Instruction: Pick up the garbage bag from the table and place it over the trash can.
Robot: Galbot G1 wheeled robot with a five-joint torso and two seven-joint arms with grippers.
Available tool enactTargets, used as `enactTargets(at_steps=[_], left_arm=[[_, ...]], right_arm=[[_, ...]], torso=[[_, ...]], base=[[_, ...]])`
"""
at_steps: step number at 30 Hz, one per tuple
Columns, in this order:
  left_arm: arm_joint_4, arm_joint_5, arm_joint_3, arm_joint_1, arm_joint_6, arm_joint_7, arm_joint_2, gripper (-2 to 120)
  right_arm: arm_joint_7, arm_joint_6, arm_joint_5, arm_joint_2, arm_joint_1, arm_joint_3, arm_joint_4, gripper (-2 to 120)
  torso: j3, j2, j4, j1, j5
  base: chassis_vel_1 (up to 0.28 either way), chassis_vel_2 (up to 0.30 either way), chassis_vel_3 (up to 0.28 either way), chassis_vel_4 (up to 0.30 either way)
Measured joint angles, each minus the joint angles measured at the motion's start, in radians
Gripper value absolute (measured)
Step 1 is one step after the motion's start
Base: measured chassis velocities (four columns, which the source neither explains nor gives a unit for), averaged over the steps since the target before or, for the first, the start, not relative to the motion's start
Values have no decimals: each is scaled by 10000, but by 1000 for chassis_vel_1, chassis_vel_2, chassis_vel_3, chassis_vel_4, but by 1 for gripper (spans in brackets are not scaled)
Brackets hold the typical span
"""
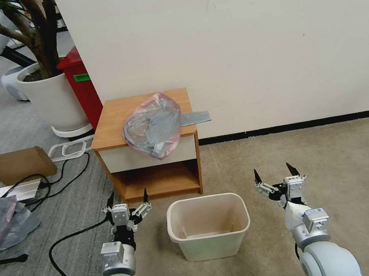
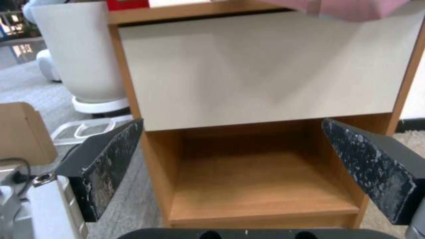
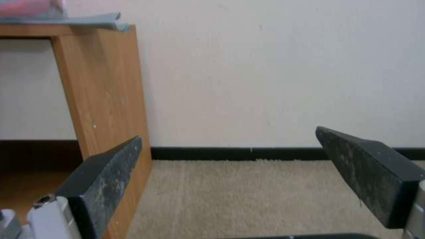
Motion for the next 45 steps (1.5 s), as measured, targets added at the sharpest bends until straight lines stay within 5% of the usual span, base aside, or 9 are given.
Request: enactTargets(at_steps=[11,18,26,30,34,40,45], left_arm=[[-2674,-677,-564,2345,1229,-286,539,100],[-4522,-1169,-971,4040,2083,-491,935,100],[-4661,-2096,-1740,5109,2233,-1236,1608,100],[-4647,-2349,-1928,5313,2161,-1450,1760,100],[-4615,-2434,-1980,5468,2125,-1493,1735,100],[-4593,-2446,-2144,5612,1990,-1488,1711,100],[-4583,-2446,-2257,5688,1956,-1476,1711,100]], right_arm=[[619,-267,-563,901,-2674,-471,2859,100],[810,-593,200,694,-2078,-532,2219,100],[934,-1033,1454,-108,-598,-645,1370,100],[1009,-1524,3189,-464,419,-746,970,100],[1185,-2003,7653,-608,2308,-1113,-35,100],[1441,-2376,11542,-257,4221,-1284,-1354,100],[1497,-2632,12795,41,5281,-1247,-2311,100]], torso=[[-2,2,-2,0,-5],[-2,2,-1,0,4],[-1,1,-1,0,6],[-1,1,-2,0,1],[0,1,0,0,2],[1,1,0,0,0],[1,0,0,0,0]], base=[[0,0,0,0],[0,0,0,0],[0,0,0,0],[0,0,0,0],[0,0,0,0],[0,0,0,0],[0,0,0,0]])
